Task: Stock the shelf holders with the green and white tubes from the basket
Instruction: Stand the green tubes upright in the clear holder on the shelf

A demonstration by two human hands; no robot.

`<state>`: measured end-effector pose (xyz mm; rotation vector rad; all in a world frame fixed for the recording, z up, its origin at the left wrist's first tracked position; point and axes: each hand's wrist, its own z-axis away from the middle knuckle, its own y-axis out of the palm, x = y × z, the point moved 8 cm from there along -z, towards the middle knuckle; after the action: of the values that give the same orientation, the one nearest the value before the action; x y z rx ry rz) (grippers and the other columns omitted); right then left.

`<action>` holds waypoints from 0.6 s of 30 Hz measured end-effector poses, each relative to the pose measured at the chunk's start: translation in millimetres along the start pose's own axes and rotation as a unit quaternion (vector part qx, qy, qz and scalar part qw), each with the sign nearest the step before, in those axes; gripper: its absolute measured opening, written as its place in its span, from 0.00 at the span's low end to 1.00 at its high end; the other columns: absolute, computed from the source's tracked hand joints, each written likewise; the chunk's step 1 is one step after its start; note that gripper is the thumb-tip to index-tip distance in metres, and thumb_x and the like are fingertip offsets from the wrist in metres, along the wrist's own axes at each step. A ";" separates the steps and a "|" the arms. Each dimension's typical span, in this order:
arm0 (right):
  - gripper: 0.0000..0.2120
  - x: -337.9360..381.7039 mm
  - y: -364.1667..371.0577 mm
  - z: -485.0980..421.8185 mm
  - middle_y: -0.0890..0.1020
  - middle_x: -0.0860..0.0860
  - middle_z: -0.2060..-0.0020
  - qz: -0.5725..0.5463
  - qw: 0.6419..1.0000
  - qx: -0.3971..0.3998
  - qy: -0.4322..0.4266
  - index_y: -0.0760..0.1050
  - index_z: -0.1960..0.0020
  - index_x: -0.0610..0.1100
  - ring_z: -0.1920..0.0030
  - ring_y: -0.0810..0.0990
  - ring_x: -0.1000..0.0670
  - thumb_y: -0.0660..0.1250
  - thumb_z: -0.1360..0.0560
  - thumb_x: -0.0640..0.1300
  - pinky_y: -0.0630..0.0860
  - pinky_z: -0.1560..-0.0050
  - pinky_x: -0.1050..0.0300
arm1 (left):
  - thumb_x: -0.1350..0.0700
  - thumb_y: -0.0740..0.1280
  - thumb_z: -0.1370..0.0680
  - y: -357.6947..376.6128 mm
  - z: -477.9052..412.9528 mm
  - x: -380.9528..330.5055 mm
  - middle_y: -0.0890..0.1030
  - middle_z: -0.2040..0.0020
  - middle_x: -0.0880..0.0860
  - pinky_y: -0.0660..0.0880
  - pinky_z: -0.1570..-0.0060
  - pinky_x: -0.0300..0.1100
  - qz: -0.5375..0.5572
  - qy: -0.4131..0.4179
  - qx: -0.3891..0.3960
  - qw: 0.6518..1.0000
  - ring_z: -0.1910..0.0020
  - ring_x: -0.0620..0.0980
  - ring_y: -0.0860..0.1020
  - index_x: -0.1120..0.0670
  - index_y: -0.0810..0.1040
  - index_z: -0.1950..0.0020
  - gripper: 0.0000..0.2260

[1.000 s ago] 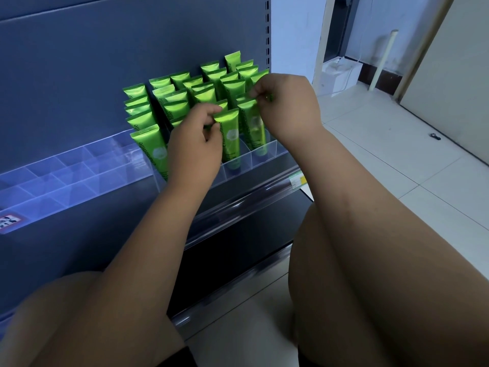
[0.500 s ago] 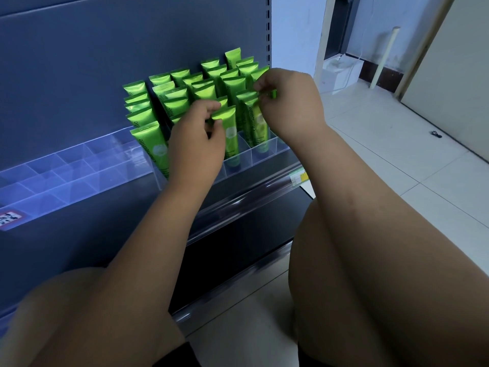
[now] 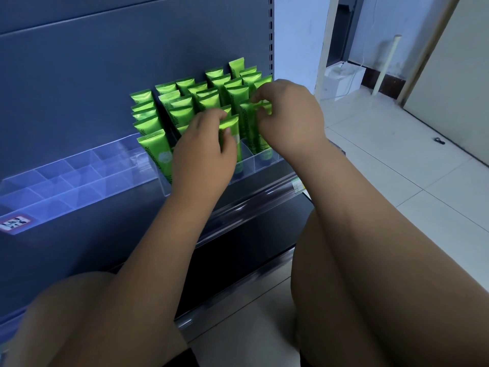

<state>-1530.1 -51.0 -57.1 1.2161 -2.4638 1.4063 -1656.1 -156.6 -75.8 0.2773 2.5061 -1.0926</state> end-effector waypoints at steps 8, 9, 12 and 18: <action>0.11 39.2 -19.0 28.9 0.80 0.48 0.56 0.071 0.996 -0.044 -0.022 0.80 0.52 0.45 0.60 0.77 0.41 0.58 0.26 0.44 0.66 0.68 0.56 | 0.58 0.63 0.19 -13.2 2.4 -13.1 0.80 0.37 0.55 0.71 0.50 0.44 -0.049 0.024 -0.008 0.998 0.43 0.55 0.79 0.59 0.76 0.34 0.14; 0.13 47.3 -24.0 34.5 0.79 0.48 0.60 0.065 0.995 -0.068 -0.032 0.78 0.56 0.44 0.63 0.73 0.43 0.56 0.27 0.46 0.60 0.69 0.57 | 0.58 0.63 0.19 -17.5 4.5 -15.4 0.80 0.37 0.54 0.73 0.47 0.46 -0.043 0.029 -0.013 0.999 0.40 0.55 0.78 0.59 0.77 0.34 0.14; 0.16 64.5 -29.6 49.7 0.80 0.49 0.62 0.030 0.994 -0.089 -0.063 0.79 0.58 0.44 0.63 0.73 0.44 0.55 0.27 0.50 0.64 0.69 0.55 | 0.58 0.64 0.19 -32.3 15.4 -14.0 0.80 0.34 0.54 0.75 0.41 0.50 -0.032 0.018 -0.037 0.999 0.36 0.55 0.77 0.58 0.77 0.33 0.15; 0.14 80.3 -14.3 60.3 0.83 0.48 0.53 -0.014 0.995 -0.051 -0.081 0.82 0.46 0.44 0.49 0.78 0.42 0.62 0.22 0.50 0.75 0.57 0.49 | 0.53 0.63 0.19 -61.1 38.0 10.2 0.78 0.31 0.56 0.70 0.31 0.52 -0.093 -0.026 -0.072 0.993 0.30 0.57 0.73 0.59 0.76 0.32 0.17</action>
<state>-1557.0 -148.5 -49.9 1.3886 -2.5742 1.2033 -1675.1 -225.6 -63.4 -0.0262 2.5879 -0.9663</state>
